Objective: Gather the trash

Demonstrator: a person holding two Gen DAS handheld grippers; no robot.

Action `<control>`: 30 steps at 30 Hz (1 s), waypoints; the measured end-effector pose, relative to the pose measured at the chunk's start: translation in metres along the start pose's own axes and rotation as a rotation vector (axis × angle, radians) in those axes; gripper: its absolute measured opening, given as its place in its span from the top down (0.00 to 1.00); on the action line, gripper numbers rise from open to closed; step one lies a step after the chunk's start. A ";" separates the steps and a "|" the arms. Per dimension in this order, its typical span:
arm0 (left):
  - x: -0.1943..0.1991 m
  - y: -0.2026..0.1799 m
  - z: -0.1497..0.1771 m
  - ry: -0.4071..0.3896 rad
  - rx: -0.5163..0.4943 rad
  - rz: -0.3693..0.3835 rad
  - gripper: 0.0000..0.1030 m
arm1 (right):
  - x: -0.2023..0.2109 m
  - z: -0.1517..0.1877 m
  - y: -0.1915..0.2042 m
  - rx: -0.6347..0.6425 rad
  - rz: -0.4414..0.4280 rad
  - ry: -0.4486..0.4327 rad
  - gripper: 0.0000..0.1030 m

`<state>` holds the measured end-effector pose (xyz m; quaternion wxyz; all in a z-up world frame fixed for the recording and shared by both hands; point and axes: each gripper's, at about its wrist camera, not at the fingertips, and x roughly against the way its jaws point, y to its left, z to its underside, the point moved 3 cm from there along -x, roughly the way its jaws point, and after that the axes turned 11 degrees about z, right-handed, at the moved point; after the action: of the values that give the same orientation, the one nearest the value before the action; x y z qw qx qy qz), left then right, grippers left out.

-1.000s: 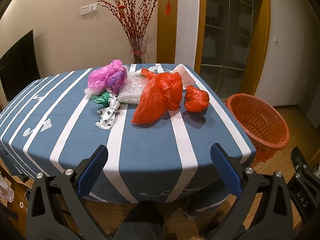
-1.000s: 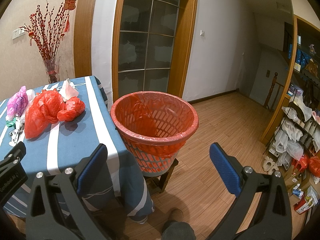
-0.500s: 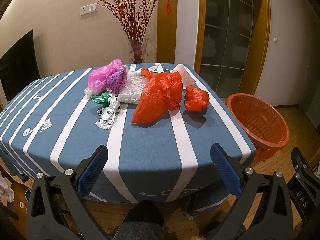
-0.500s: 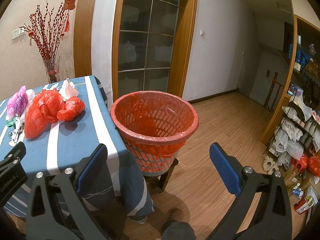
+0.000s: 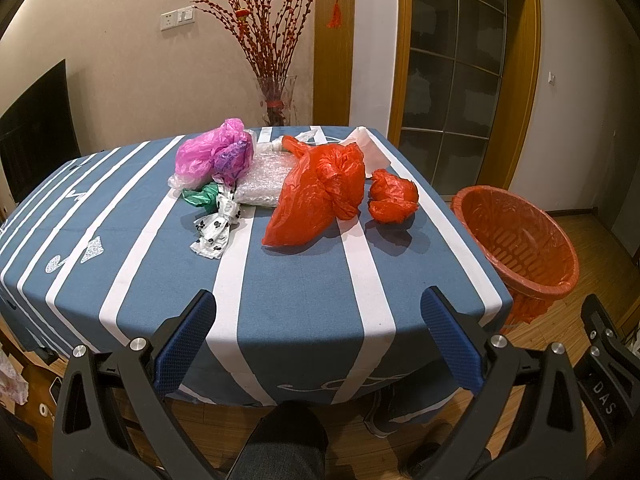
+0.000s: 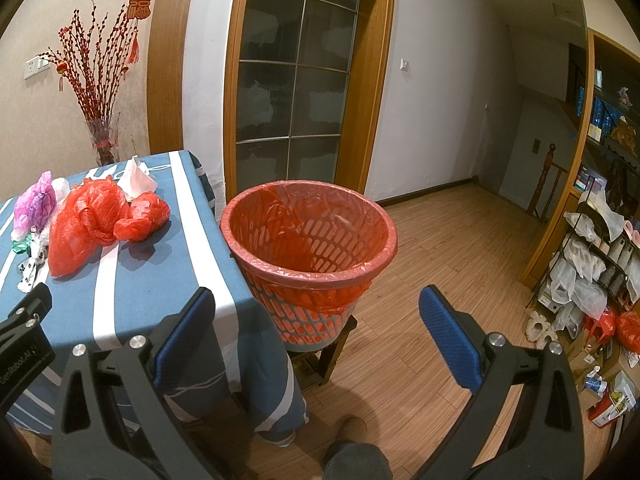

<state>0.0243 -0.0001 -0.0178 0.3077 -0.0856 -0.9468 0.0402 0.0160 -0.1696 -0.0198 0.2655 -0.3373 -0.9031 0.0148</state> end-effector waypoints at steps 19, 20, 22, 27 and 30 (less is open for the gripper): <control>-0.002 0.001 0.001 0.010 0.004 -0.007 0.02 | -0.005 0.003 0.003 0.001 0.001 0.010 0.04; -0.005 0.001 0.002 0.012 0.005 -0.010 0.02 | -0.007 0.002 0.003 0.001 0.001 0.012 0.04; -0.006 0.004 0.002 0.017 0.008 -0.021 0.02 | -0.011 0.001 0.003 0.002 0.000 0.016 0.04; -0.016 0.027 -0.001 0.027 0.047 -0.057 0.02 | -0.021 -0.004 0.010 -0.004 -0.026 0.032 0.04; -0.020 0.040 -0.003 0.036 0.075 -0.054 0.02 | -0.029 -0.010 0.020 -0.007 -0.063 0.045 0.04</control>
<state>0.0480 0.0350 -0.0320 0.3288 -0.0493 -0.9408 0.0656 0.0506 -0.1736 -0.0288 0.2848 -0.3100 -0.9071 -0.0040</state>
